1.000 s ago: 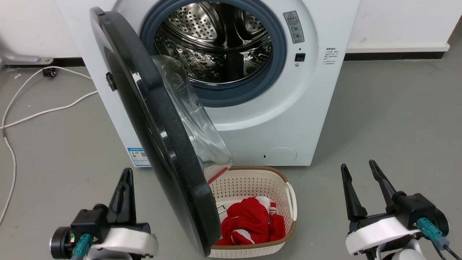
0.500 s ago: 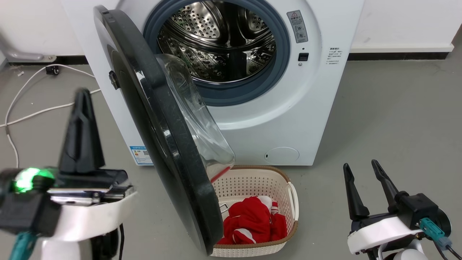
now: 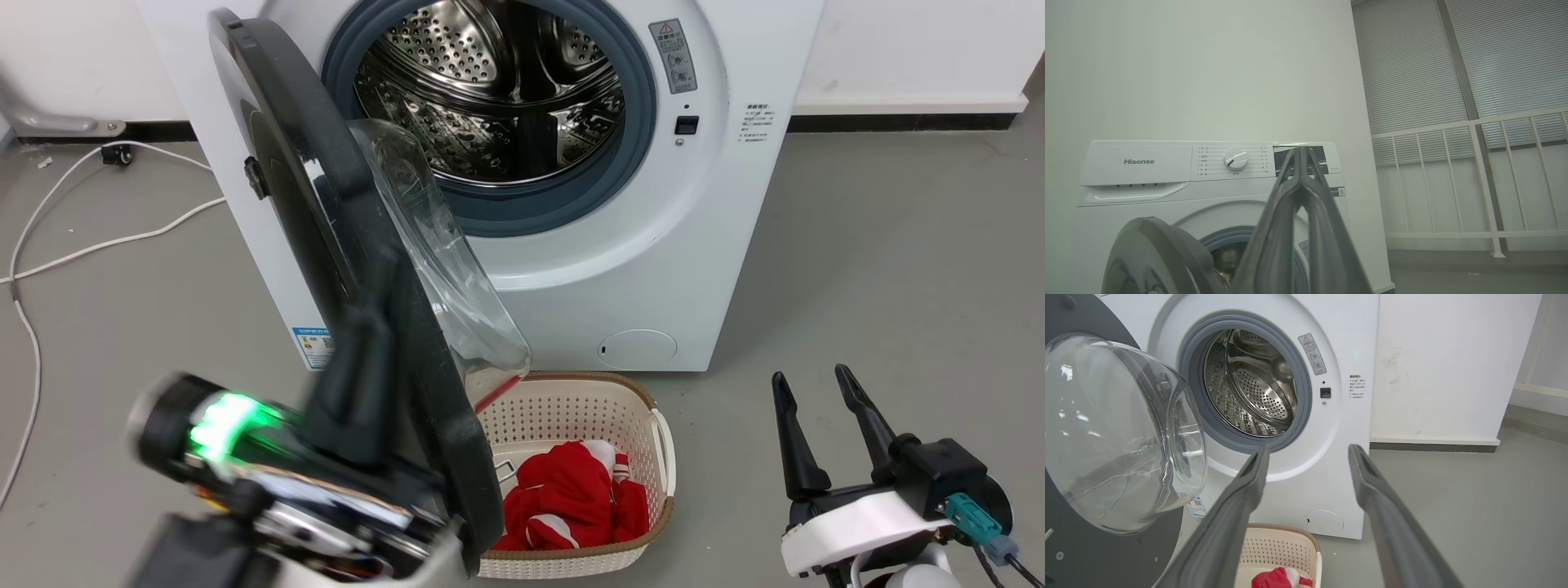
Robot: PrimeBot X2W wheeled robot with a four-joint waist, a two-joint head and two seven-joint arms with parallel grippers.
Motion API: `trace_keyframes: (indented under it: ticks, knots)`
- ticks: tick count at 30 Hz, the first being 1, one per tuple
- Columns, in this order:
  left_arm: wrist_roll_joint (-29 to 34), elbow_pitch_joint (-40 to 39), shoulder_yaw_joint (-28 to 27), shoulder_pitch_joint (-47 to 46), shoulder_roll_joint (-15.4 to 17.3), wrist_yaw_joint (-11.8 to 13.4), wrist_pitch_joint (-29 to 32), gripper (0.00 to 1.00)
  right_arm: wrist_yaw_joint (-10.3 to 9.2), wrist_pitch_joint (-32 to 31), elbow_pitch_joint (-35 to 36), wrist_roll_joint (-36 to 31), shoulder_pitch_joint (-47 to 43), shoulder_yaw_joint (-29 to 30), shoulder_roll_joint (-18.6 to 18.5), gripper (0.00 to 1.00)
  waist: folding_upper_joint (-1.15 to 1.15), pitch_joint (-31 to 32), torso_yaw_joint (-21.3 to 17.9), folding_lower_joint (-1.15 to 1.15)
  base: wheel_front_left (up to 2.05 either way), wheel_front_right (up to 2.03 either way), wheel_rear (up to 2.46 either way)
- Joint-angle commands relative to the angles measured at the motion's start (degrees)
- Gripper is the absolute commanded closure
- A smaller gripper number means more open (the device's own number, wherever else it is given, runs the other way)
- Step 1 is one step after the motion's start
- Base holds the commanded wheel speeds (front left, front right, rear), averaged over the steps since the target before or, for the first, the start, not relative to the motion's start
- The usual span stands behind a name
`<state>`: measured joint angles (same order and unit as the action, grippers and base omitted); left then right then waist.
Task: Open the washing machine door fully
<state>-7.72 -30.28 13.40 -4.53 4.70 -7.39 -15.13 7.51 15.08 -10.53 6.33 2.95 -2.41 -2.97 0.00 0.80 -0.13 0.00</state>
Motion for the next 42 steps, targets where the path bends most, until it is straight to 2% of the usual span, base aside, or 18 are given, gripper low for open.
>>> trace_keyframes:
  ticks: [1,9,14,20,29,42]
  knots:
    - [-0.4,0.9,0.9,1.4,0.5,-0.1,0.0,1.0,-0.04,0.1,-0.1,0.3,0.5,0.0,0.2,0.0,0.0,0.0,0.0,0.0,0.0,0.0,0.0]
    - [-2.0,11.6,13.3,9.7,6.4,-0.1,0.6,1.0,-0.04,0.1,-0.9,0.6,-0.2,-0.8,0.2,0.0,0.0,0.1,0.5,0.0,0.0,0.0,0.0]
    - [-2.3,19.1,17.6,13.1,7.2,-0.1,1.4,1.0,-0.04,0.1,-1.2,0.9,-0.6,-0.8,0.2,0.0,0.0,0.1,0.9,0.0,0.0,0.0,0.0]
    - [-3.0,26.6,16.1,12.2,5.2,2.1,0.5,1.0,-0.04,0.1,-1.6,1.5,-0.7,-1.1,0.2,0.0,0.0,0.1,1.0,0.0,0.0,0.0,0.0]
    - [-2.0,28.6,12.5,7.8,2.5,4.5,-0.2,1.0,-0.04,0.1,-1.9,1.8,-1.3,-0.9,0.2,0.0,0.0,-0.4,1.0,0.0,0.0,0.0,0.0]
    - [-1.1,30.2,10.2,6.8,1.2,4.3,-0.1,1.0,-0.04,0.1,-2.9,3.5,-1.1,-2.0,0.2,0.0,0.0,-0.9,0.8,0.0,0.0,0.0,0.0]
